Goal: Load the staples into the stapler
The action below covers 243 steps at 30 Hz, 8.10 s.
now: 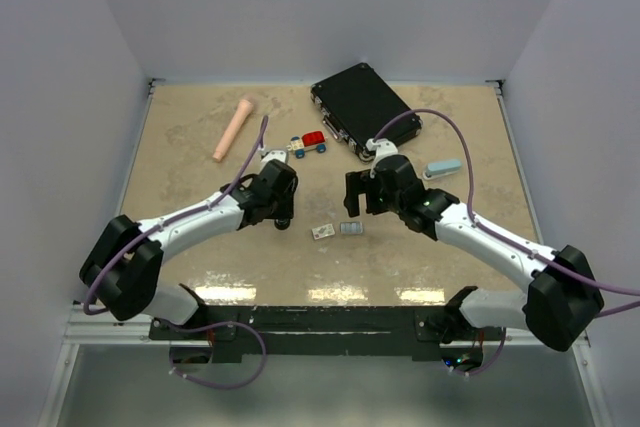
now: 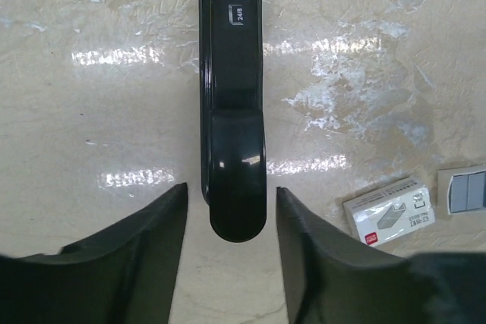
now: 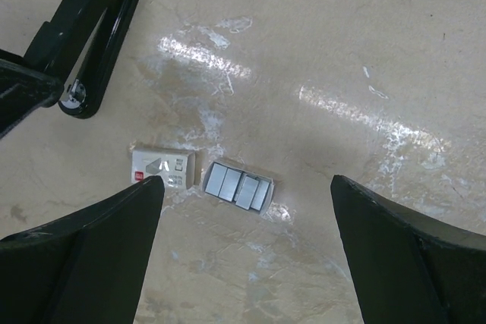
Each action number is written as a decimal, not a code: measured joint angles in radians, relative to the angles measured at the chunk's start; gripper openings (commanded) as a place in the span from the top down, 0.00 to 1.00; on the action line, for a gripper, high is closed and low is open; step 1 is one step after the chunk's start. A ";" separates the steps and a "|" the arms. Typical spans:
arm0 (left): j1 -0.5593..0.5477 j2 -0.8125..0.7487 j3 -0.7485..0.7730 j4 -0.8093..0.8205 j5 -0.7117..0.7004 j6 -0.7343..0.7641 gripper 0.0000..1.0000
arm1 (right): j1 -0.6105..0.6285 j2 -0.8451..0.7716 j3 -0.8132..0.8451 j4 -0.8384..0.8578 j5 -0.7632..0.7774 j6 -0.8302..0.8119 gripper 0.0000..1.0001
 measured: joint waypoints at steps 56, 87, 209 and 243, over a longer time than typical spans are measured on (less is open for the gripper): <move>0.101 0.313 0.491 -0.137 0.870 1.453 0.08 | -0.001 -0.684 -0.217 0.127 0.066 -0.153 0.02; 0.052 0.597 0.678 -0.361 0.910 1.673 0.45 | -0.002 -0.658 -0.215 0.077 0.047 -0.156 0.02; 0.567 -0.460 -0.054 0.611 1.317 0.450 1.00 | -0.164 0.017 -0.061 0.810 -0.925 -0.196 1.00; 0.425 -0.197 0.063 -0.034 1.015 0.858 1.00 | -0.090 0.818 -0.142 1.517 -0.861 0.013 0.23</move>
